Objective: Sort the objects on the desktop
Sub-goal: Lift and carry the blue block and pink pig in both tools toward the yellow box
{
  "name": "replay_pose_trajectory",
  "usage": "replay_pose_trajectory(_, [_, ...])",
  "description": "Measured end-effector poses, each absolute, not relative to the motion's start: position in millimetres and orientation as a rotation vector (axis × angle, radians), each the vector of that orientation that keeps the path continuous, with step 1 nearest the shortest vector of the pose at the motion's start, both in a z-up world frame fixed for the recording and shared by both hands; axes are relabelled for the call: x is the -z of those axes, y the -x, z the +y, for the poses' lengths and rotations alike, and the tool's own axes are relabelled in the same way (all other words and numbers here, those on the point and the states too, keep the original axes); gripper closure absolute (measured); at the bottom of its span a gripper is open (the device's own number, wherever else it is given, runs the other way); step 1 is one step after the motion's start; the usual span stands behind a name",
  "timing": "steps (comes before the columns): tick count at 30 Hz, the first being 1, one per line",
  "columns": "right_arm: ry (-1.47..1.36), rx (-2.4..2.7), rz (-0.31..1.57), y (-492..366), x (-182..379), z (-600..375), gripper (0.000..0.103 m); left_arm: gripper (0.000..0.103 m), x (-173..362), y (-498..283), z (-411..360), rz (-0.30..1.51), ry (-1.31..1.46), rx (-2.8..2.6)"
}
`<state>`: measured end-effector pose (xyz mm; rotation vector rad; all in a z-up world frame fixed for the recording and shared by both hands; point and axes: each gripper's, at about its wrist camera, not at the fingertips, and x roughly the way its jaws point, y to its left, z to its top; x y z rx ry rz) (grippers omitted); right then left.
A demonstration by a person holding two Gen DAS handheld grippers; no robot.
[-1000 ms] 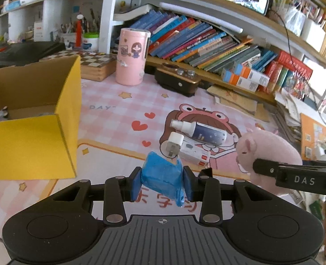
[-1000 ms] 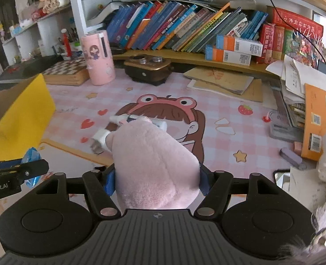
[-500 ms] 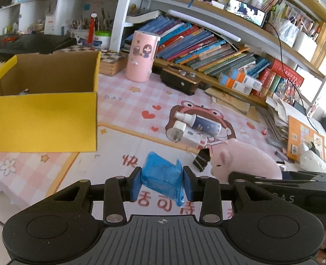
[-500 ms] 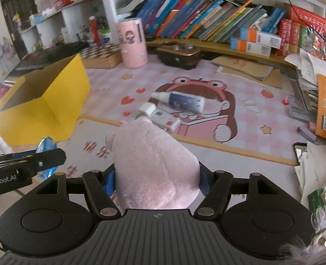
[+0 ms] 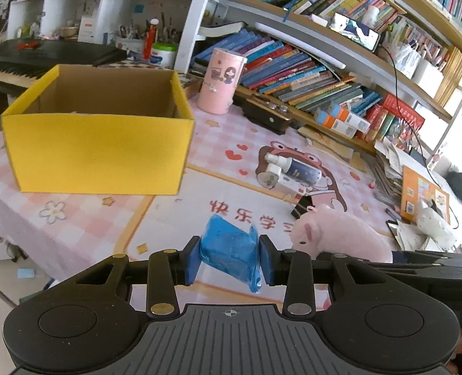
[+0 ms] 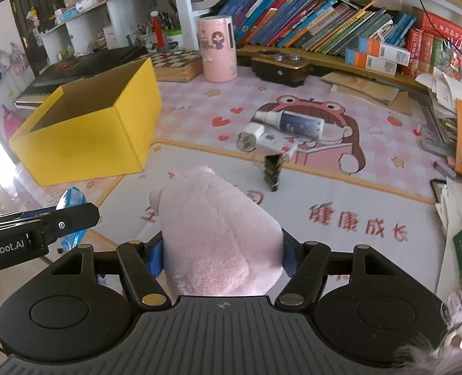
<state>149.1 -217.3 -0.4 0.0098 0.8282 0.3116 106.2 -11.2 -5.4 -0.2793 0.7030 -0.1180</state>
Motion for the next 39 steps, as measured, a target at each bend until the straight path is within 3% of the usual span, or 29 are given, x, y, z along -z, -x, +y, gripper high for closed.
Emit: replay_pose_trajectory(39, [0.013,-0.42,0.897,-46,12,-99,0.037,0.067,11,-10,94,0.703,0.326,0.098])
